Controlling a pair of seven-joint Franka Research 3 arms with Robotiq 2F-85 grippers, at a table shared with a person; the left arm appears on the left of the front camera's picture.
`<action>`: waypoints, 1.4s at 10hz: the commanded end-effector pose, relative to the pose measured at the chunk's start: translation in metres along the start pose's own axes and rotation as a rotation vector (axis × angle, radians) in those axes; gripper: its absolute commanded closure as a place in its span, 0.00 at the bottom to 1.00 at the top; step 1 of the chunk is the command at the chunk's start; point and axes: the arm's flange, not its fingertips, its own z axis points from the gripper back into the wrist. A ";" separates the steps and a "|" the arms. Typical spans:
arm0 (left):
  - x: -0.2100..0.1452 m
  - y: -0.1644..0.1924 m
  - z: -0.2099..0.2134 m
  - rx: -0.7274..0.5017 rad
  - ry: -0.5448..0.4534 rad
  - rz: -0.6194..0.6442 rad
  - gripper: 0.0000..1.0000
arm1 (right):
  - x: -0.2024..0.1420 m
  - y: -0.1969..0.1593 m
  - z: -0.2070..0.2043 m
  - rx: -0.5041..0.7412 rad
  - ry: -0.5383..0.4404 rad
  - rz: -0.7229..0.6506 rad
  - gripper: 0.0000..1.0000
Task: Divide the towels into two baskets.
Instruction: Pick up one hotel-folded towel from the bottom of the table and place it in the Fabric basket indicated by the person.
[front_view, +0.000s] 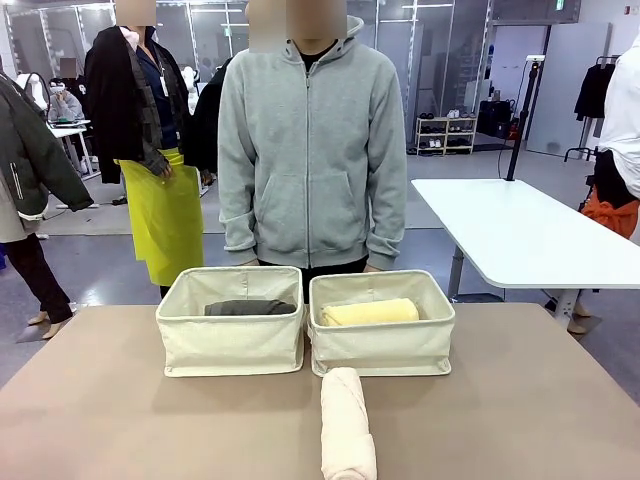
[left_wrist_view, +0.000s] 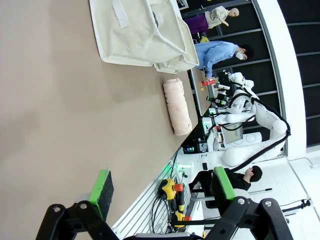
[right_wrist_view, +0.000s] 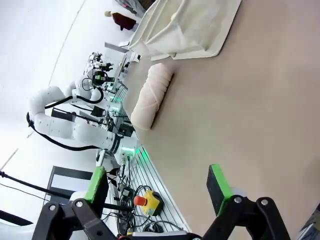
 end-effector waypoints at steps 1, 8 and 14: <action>-0.001 -0.001 0.003 0.006 0.002 0.005 0.00 | 0.006 0.002 -0.002 0.006 0.010 0.013 0.00; -0.001 -0.001 0.003 0.006 0.002 0.005 0.00 | 0.006 0.002 -0.002 0.006 0.010 0.013 0.00; -0.001 -0.001 0.003 0.006 0.002 0.005 0.00 | 0.004 0.001 -0.001 0.002 0.009 0.007 0.00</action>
